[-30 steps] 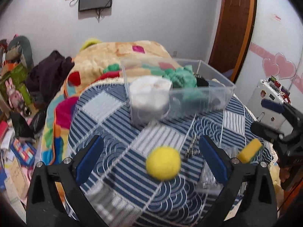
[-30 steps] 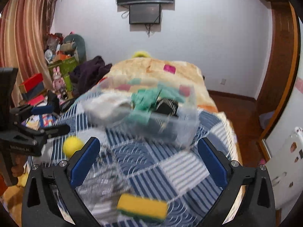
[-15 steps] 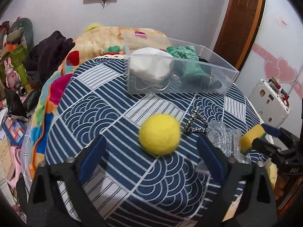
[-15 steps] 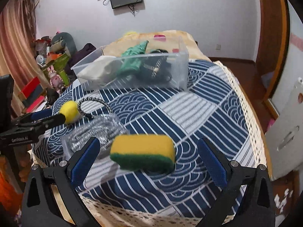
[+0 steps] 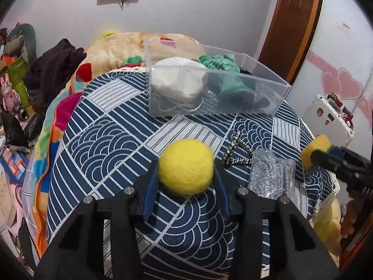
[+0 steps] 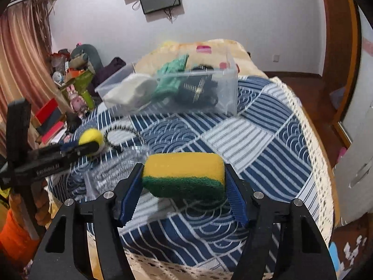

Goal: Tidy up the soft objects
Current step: 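Lower the ball with the left tool while the right tool lowers the sponge into the box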

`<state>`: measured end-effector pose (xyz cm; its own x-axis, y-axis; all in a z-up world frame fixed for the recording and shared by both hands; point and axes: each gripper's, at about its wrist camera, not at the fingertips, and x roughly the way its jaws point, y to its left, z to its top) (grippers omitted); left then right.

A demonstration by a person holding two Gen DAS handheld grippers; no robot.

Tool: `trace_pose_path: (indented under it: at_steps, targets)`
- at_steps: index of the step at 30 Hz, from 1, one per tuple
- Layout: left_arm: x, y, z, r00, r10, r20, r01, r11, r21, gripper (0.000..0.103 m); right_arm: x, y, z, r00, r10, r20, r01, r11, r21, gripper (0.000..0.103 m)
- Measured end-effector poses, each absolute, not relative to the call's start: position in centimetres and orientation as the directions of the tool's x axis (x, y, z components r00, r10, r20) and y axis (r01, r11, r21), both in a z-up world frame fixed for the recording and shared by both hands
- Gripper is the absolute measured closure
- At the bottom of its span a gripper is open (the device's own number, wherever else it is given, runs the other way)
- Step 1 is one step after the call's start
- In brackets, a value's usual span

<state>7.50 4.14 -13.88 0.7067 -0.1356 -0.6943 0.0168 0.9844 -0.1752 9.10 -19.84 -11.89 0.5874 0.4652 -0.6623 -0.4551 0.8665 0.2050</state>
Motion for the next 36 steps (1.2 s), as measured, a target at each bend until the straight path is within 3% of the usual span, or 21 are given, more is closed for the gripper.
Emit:
trace_pose_path:
  at_steps: [13,22,36]
  targets:
    - [9.0,5.1,-8.0,0.811,-0.112,-0.575,0.024,0.987,-0.158,0.059,12.4,-19.5,-6.6,0.708,0.472,-0.525,-0.452,0.874,0.177,0.039]
    - [11.3,4.6,-5.3,0.858,-0.121,-0.5,0.054,0.988,-0.146,0.059,15.3,-17.7,-5.0,0.732,0.479,-0.485,-0.469,0.87,0.152,0.039]
    - [17.8,3.4,-7.7,0.783,-0.199,-0.589,0.102,0.976,-0.194,0.059,20.0,-15.8,-7.2,0.677,0.461,-0.574,-0.449,0.876,0.175,0.039]
